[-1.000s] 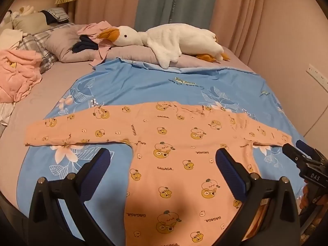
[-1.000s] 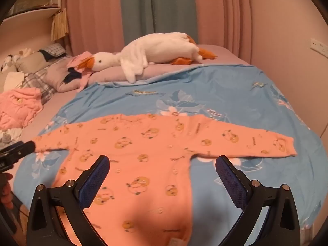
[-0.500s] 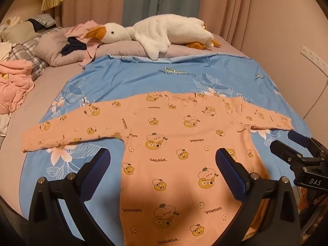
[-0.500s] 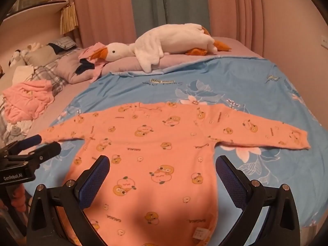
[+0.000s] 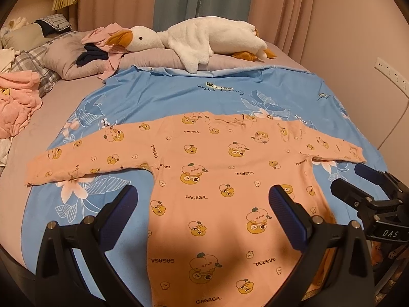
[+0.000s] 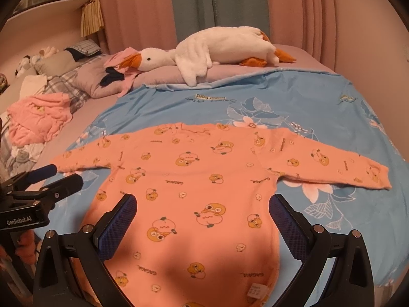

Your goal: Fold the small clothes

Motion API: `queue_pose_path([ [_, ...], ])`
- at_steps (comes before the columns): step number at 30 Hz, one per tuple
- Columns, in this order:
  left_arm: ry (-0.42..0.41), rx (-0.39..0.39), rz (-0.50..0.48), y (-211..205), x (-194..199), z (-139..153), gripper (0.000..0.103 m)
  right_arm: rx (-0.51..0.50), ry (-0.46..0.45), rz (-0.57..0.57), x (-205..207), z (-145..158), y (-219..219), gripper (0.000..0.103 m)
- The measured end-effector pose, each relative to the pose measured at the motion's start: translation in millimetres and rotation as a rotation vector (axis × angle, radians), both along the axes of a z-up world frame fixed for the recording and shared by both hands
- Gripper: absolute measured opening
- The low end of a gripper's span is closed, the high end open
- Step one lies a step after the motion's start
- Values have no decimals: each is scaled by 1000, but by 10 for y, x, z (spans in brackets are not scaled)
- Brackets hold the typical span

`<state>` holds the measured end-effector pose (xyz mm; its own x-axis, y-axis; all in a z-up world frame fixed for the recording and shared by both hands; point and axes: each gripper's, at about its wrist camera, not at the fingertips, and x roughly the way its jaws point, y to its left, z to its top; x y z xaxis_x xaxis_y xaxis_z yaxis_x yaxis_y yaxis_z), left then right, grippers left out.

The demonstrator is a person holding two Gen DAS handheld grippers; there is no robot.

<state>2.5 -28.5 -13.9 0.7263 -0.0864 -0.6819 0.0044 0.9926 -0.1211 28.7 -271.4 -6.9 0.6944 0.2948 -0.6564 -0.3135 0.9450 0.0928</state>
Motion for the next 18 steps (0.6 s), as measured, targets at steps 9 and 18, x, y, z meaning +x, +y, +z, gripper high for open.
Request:
queue_pose_path([
  [9, 15, 3, 27, 27, -25, -24, 102, 21, -10, 17, -4, -1, -10, 102],
  [18, 24, 4, 37, 65, -47, -72, 102, 37, -4, 38, 11, -30, 27, 102],
])
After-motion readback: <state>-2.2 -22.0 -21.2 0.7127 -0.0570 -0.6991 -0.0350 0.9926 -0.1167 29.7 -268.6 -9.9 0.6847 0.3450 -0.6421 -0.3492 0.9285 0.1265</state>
